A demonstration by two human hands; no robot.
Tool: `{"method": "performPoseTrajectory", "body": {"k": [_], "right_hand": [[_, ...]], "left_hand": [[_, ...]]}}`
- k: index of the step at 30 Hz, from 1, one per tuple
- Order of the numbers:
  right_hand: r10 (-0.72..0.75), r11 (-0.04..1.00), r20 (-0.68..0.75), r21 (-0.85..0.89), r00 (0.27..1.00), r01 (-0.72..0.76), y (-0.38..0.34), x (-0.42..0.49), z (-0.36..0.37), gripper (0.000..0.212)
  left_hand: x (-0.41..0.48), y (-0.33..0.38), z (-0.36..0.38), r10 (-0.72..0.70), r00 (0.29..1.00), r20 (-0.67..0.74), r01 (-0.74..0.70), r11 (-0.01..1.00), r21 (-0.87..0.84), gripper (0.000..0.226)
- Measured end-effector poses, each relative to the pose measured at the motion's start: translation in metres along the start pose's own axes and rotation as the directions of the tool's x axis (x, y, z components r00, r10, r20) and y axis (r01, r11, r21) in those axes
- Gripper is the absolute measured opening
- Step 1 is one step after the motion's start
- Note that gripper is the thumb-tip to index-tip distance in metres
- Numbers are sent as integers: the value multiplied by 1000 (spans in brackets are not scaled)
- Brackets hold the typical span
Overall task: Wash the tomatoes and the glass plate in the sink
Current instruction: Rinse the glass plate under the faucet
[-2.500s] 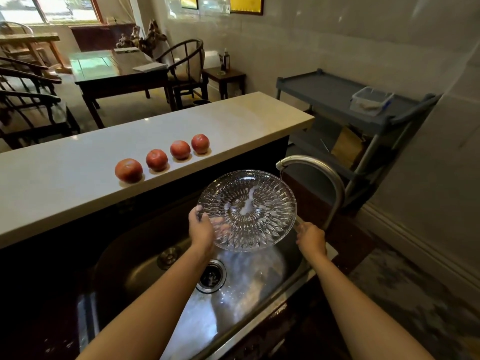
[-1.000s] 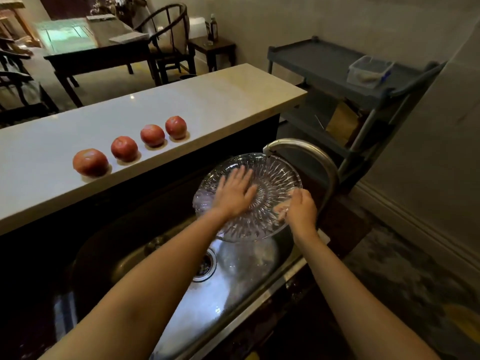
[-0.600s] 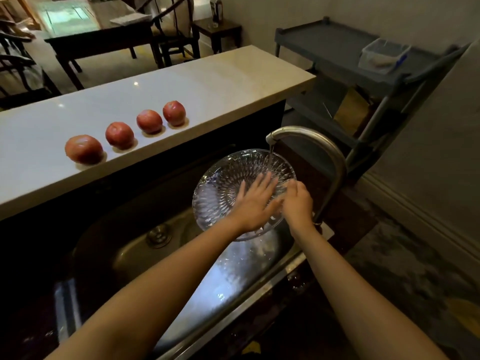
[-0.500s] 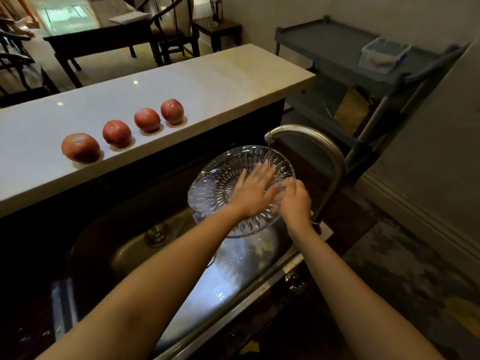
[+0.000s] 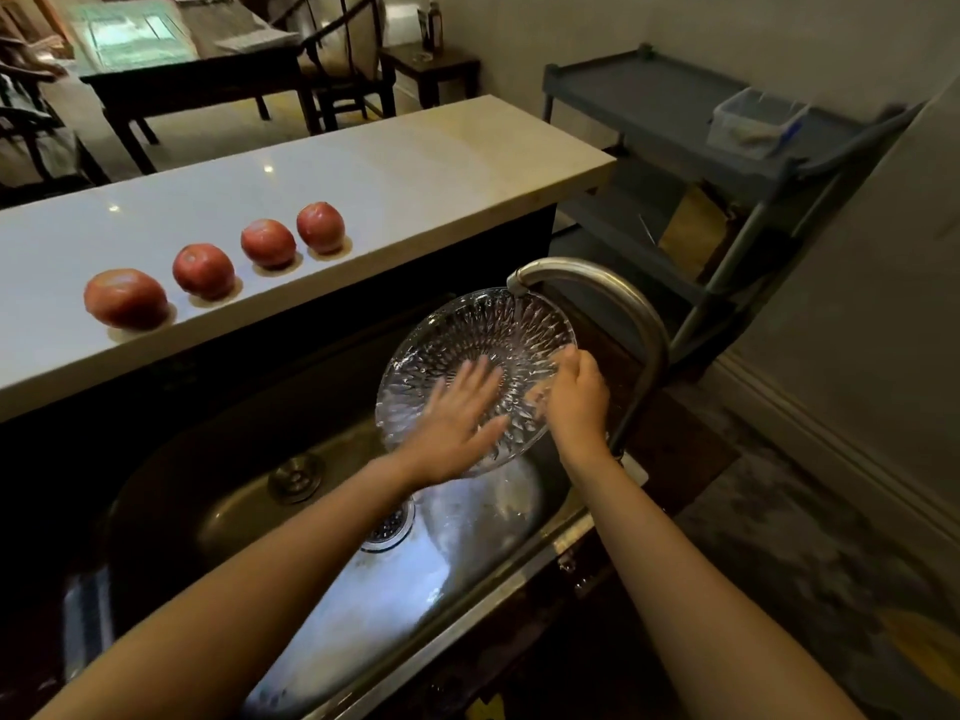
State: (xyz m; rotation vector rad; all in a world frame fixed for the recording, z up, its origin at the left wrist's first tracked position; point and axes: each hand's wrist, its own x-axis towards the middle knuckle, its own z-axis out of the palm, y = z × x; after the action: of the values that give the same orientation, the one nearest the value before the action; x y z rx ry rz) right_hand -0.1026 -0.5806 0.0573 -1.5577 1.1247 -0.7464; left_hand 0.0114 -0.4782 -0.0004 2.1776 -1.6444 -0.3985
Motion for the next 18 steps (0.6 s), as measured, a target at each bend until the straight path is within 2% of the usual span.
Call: {"method": "performPoseTrajectory", "body": {"k": [3,7,13,15,18], "right_hand": [[-8,1000,28,-28,1000,9,1,-1,1,36],[20,1000,41,22,999,-21,2,-2,2,39],[24,999,6,47,1000,-25,0,5,7,38],[19,998,6,52,1000,-19,0,7,10,37],[5,999,-25,48,1000,-3,-2,10,6,35]], "left_hand": [[25,29,-3,83,996,-34,-82,997,9,60],[57,32,-17,45,997,-69,-42,998,50,55],[69,20,-20,111,988,-103,-101,990,96,59],[69,12,-23,62,990,-126,-51,995,89,62],[64,-22,-34,-117,985,-124,127,988,83,61]]}}
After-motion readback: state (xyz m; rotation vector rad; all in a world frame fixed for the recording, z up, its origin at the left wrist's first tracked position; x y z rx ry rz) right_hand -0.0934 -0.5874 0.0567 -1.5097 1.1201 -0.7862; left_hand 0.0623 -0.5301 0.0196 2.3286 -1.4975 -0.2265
